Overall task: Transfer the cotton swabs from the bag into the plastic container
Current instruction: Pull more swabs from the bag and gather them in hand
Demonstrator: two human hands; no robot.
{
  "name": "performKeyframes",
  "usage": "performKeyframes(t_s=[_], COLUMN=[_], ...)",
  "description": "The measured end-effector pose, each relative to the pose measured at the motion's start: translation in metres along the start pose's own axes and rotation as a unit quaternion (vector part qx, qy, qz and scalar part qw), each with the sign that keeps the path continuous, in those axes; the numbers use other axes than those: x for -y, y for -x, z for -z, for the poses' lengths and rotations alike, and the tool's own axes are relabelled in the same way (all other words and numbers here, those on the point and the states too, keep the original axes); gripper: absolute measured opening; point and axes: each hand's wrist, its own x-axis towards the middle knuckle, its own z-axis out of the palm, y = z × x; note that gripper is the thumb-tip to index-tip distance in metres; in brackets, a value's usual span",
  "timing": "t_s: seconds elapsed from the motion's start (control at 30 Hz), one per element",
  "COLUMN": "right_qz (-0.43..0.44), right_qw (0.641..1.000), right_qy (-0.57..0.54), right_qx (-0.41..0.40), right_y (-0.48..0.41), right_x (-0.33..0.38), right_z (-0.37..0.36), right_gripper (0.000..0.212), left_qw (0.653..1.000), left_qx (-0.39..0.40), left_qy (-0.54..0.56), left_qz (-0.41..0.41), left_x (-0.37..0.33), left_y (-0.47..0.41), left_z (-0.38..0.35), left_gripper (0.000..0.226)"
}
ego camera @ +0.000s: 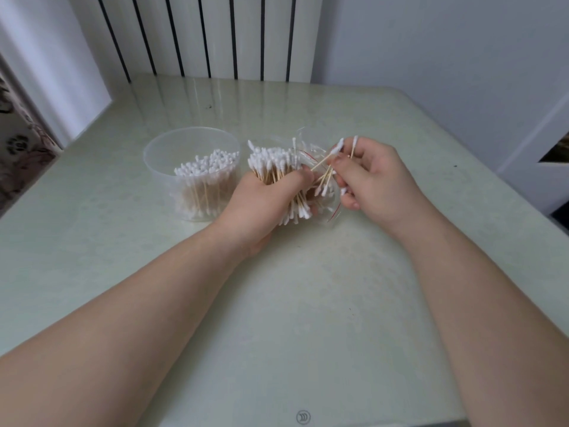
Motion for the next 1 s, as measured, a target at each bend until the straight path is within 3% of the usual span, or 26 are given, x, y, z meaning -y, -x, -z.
performKeyframes(t_s=[0.13,0.4,0.63,0.8,1.0], right_qz=[-0.006,0.012,0.006,-0.005,-0.072], right_qw=[1.000,0.989,0.998,0.998,0.992], right_qy=[0.002,-0.063,0.036,0.069,-0.092], right_qx=[-0.015,-0.132,-0.047,-0.012,-0.040], right_y=[-0.002,-0.008,-0.002,0.001,-0.004], right_x=[-0.003,0.004,-0.001,-0.003,0.002], right_z=[-0.003,0.010,-0.001,-0.006,-0.003], right_gripper=[0.022,0.015,0.019,0.009,0.020], left_qw=[0.999,1.000,0.999,0.999,1.000], left_qx=[0.025,-0.008,0.022,0.050,0.019], left_qy=[-0.040,-0.007,0.029,-0.023,-0.006], left_qz=[-0.004,-0.001,0.024,-0.001,0.022], left_x=[0.000,-0.001,-0.002,-0.003,-0.005], left_y=[0.001,-0.001,0.001,0.002,0.001], left_z=[-0.002,-0.001,-0.002,-0.001,-0.001], left_gripper=[0.006,0.016,0.009,0.011,0.014])
